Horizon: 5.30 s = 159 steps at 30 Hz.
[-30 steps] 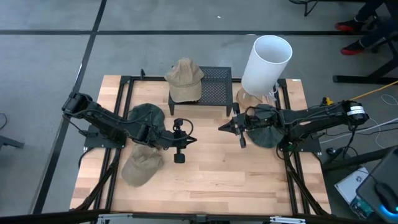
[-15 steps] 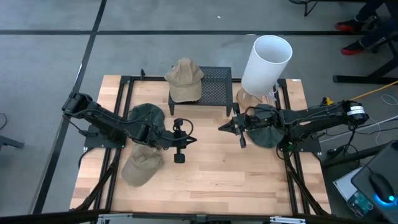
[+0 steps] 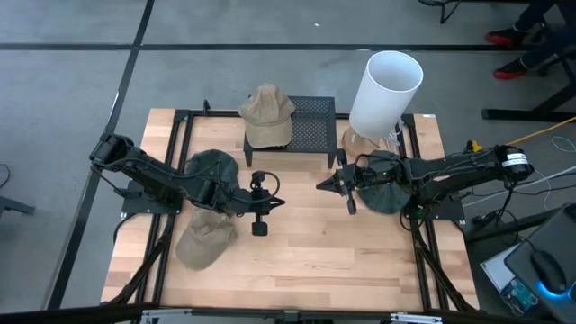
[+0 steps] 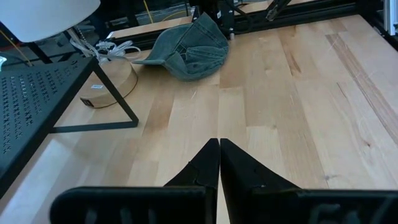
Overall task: Pick & Place hat
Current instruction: Put the right dark green cap on the shelf
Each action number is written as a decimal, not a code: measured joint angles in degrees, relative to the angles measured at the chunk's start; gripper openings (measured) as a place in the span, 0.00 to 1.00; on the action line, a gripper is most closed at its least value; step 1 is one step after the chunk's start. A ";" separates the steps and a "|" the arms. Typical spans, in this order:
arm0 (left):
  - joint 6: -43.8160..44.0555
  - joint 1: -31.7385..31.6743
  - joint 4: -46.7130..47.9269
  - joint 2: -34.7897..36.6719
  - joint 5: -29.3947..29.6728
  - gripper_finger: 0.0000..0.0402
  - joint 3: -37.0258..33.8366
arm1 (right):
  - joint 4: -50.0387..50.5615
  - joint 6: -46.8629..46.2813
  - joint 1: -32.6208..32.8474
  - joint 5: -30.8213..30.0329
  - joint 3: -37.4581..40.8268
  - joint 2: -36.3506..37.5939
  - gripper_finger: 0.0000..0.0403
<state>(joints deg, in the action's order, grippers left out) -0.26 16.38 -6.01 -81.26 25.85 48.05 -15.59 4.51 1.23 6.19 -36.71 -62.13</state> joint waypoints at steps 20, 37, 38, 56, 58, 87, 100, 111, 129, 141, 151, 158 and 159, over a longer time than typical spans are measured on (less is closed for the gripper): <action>-0.01 0.01 -0.01 -0.01 0.01 0.01 0.00 | 0.59 -2.25 0.00 0.16 0.00 0.02 0.02; -15.83 -0.36 6.28 1.98 -12.37 0.02 -0.04 | 0.87 -11.61 0.09 11.93 0.00 0.43 0.02; -15.18 -0.35 6.24 1.98 -12.39 0.02 -0.04 | 1.00 -11.78 0.09 11.94 0.01 0.41 0.02; -13.98 -0.35 6.24 1.98 -12.31 0.01 -0.04 | -1.75 -8.83 0.07 11.86 0.00 0.38 0.02; -13.97 -0.35 6.24 1.98 -12.31 0.01 -0.04 | -2.37 -10.33 0.07 11.86 0.00 0.37 0.02; -6.31 -0.35 -18.18 2.02 -12.88 0.01 -0.01 | 0.44 -11.61 1.91 8.97 0.02 0.35 0.02; -4.99 2.72 -12.85 2.02 -2.44 0.00 -0.02 | 15.13 -10.30 10.07 5.81 -3.52 0.14 0.02; -7.76 1.92 -6.77 2.02 3.71 0.01 0.00 | 34.30 -18.29 20.83 -6.03 -7.52 -2.34 0.02; -7.42 -4.92 -2.85 2.02 3.72 0.01 0.00 | 70.75 -56.85 21.79 -2.00 -7.54 -2.29 0.02; -4.95 -6.01 -2.76 2.02 2.97 0.01 -0.02 | 72.49 -61.37 21.40 -5.28 -7.54 -3.48 0.16; -4.70 -5.64 -2.74 2.02 -3.47 0.01 0.00 | 72.35 -43.78 21.40 -10.20 -7.04 -13.77 0.45; -3.94 -4.33 -2.74 2.00 -3.06 0.00 0.00 | 76.15 -40.32 21.38 -14.23 -6.99 -20.94 0.48; -3.92 -4.13 -2.74 2.00 -3.05 0.01 0.00 | 76.84 -40.58 21.38 -14.21 -6.99 -21.57 0.48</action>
<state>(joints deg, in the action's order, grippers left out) -4.19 12.25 -8.75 -79.26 22.79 48.05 61.24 -36.07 22.61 -8.02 -43.70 -83.70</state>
